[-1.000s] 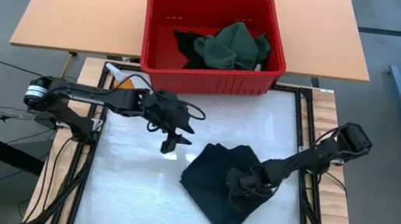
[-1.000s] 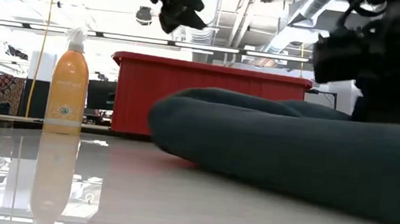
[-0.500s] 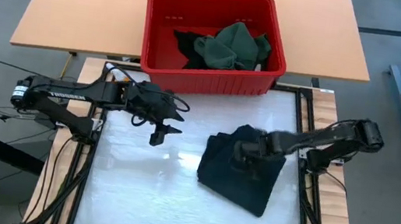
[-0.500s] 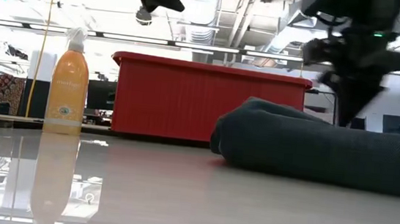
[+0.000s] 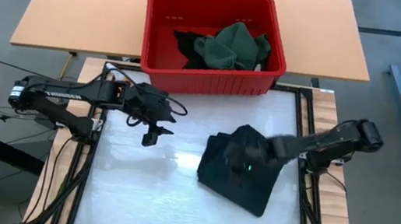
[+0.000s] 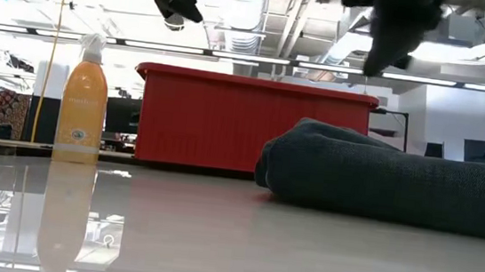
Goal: Fold laundry
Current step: Fold the dark blue pants
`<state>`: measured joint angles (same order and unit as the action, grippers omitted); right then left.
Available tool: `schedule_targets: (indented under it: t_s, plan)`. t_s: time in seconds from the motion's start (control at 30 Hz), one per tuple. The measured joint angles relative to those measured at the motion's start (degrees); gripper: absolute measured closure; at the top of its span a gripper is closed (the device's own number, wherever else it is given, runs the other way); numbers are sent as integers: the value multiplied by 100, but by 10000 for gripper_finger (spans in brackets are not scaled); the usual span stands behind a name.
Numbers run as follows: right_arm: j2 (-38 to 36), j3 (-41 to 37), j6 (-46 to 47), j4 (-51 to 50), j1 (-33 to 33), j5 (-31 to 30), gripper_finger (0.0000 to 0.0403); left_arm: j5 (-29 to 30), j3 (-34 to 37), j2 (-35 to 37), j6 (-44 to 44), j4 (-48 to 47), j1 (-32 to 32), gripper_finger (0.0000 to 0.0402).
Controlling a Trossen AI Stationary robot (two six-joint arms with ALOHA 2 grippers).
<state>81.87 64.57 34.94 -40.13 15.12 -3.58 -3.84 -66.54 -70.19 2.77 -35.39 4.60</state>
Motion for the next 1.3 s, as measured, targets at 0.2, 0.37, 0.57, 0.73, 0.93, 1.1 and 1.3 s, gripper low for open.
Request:
schedule_targets:
  t_s: [0.2,0.37,0.57,0.73,0.93,1.1,1.3]
  plan:
    - [342,-620,1949,714,709,84,387,-114,33,210,291,-11,0,216]
    - [685,-1133,2651,616,856,420,387,-345,233,379,431,120,-1,216]
    - [899,-1288,1884,-53,536,713,387,-383,522,417,355,253,-2,216]
    - [813,-1300,634,-515,-211,804,387,-291,688,413,199,693,6,216]
    - [769,-1307,-738,-1099,-1374,817,387,-221,690,412,-158,1241,199,216]
    - [769,-1331,-2015,-1894,-2103,798,387,-48,688,412,-598,1415,390,216]
    - [766,-1390,-2629,-2171,-2911,976,387,208,688,410,-953,1410,448,216]
